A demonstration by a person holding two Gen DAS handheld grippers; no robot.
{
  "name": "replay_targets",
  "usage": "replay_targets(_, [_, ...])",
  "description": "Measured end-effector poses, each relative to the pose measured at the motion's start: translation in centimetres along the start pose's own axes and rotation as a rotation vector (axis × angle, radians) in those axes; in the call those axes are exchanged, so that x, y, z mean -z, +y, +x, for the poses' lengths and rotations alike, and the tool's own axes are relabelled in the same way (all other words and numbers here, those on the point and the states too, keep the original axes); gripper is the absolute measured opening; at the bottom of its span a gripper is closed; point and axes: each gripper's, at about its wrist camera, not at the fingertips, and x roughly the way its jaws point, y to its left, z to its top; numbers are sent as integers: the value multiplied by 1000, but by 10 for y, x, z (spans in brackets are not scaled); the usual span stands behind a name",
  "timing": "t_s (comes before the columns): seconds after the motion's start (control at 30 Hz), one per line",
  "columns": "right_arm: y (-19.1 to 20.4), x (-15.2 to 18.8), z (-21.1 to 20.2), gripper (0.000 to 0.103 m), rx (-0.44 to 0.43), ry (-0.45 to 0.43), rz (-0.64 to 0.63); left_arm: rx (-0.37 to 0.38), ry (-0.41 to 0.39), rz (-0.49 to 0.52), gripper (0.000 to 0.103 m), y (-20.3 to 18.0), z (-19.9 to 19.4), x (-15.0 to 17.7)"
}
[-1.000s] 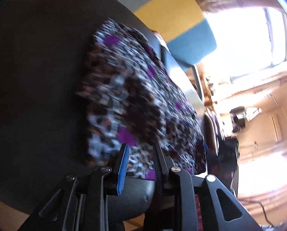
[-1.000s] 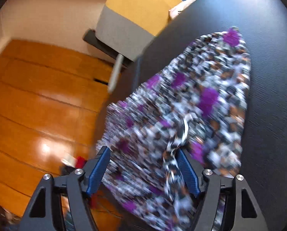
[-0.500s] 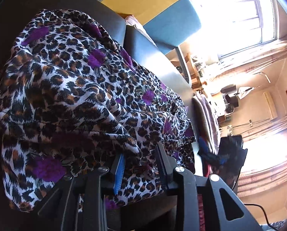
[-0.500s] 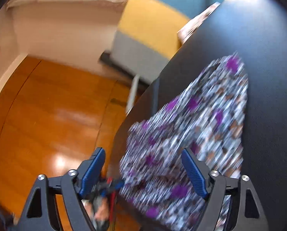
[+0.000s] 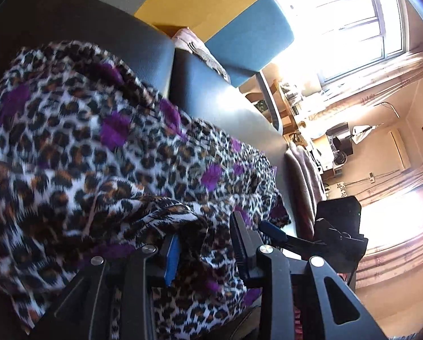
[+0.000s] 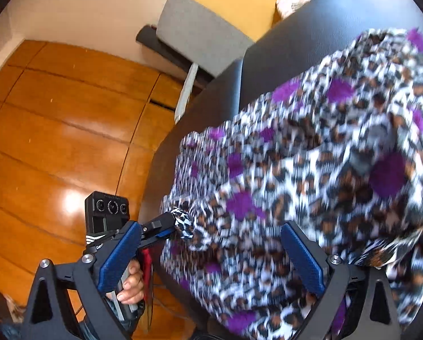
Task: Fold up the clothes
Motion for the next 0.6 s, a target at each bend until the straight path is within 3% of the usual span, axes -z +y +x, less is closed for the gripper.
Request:
replay_targets(0.2, [-7,-38,-29,101,56,-203,49,9,-201,-95,33,2,-16,-52])
replay_targets(0.4, [-14,-10,-47,102,63,-124,4,-61,-286,-138,34,37,-58,-37])
replay_targets(0.53, [-13,23,-63,103,38,-72,-64,-175,-325,-140,34,70,-94,-4])
replay_targets(0.6, [-10,38,-64,103,44,-43,-87,-245,-324,-76,35,71,-104,11])
